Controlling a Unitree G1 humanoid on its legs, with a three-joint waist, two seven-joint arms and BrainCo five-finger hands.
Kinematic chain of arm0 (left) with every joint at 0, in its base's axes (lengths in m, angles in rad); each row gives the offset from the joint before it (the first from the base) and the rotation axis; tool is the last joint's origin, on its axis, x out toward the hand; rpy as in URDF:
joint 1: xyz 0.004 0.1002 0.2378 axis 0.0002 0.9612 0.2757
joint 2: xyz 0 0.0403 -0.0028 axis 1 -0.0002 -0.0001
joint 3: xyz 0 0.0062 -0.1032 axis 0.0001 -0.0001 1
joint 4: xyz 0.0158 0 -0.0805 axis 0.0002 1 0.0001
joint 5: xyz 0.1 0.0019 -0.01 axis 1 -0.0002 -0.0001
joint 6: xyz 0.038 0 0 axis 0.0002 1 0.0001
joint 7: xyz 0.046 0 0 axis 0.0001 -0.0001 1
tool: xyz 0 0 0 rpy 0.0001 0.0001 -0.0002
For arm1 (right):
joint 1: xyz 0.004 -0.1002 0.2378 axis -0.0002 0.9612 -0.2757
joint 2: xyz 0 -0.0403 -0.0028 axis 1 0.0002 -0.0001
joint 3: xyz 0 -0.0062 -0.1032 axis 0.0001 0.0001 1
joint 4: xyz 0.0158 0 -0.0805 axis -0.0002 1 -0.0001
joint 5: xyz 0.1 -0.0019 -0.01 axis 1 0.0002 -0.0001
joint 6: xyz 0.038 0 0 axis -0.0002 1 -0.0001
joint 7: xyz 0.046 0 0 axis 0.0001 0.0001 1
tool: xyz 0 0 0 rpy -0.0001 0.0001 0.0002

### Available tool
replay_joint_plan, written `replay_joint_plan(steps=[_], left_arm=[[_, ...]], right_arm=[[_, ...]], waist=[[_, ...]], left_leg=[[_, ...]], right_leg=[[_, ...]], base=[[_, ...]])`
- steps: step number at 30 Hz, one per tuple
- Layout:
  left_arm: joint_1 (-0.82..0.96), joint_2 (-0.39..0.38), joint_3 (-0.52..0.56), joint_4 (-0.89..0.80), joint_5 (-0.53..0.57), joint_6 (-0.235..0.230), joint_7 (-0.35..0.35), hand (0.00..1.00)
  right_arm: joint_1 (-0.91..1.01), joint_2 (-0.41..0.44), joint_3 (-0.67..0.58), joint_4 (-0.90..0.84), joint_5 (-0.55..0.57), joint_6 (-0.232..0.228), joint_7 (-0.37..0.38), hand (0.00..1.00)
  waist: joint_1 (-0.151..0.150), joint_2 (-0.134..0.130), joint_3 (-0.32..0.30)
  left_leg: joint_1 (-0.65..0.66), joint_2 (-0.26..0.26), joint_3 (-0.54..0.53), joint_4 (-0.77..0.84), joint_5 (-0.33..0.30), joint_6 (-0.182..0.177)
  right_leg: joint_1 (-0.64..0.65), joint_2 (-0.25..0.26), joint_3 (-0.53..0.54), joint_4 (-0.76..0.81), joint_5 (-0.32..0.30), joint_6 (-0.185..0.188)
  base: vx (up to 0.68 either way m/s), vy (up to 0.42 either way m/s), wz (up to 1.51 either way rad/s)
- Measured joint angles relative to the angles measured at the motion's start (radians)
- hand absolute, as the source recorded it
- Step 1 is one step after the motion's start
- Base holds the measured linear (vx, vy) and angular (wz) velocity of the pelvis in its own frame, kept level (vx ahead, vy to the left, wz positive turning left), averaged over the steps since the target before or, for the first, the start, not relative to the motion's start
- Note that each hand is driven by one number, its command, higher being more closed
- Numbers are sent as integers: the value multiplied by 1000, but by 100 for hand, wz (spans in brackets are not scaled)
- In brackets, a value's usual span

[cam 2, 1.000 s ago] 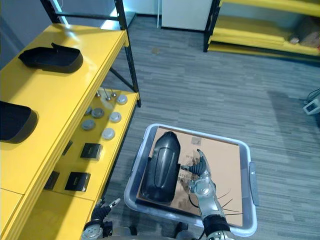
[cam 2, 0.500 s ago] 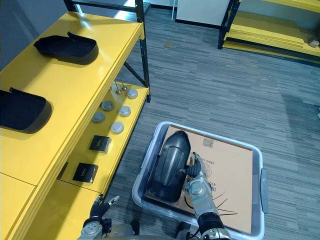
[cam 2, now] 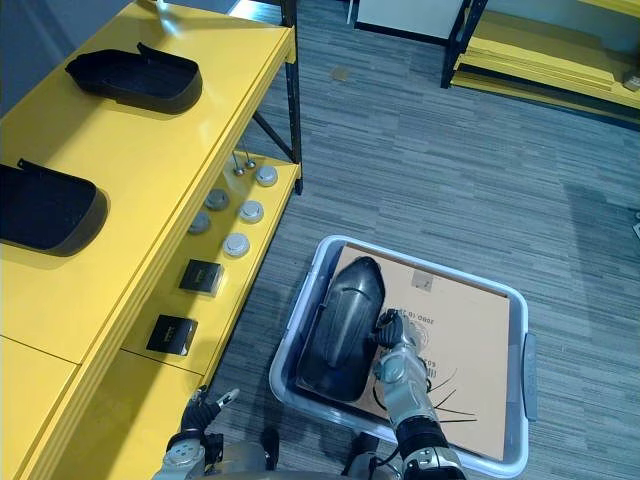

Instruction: Walk over and take plastic housings, then place them on the shelf

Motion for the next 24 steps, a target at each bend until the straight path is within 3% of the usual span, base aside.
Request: replay_joint_plan(steps=[7, 14, 22, 24], left_arm=[[-3, 0, -1, 0, 0, 8, -1, 0], [-5, -1, -26, -29, 0, 7, -1, 0], [21, -2, -159, -423, 14, -23, -1, 0], [23, -4, -190, -568, 19, -30, 0, 0]], right_arm=[[0, -1, -21, -1, 11, 0, 3, 100], [3, 1, -54, -100, 55, -10, -10, 100], [23, 0, -59, -342, 85, -70, -102, 100], [24, 5, -56, -400, 89, -84, -117, 100]], waist=[[-1, -1, 0], [-2, -4, -1], [-2, -8, -4], [-4, -8, -4]], left_leg=[[11, -6, -2, -1, 0, 0], [12, -15, -19, -33, 16, 23], [-11, -30, -41, -65, 34, 38], [-11, -30, -48, -97, 34, 38]], right_leg=[[14, -5, 0, -7, 6, 2], [16, -3, 0, -38, 38, 0], [-14, -16, 2, -39, 37, 0], [-28, -16, 5, -39, 19, 16]], base=[[-32, -28, 0], [-64, -33, 4], [-116, -29, 6], [-139, -46, 4]])
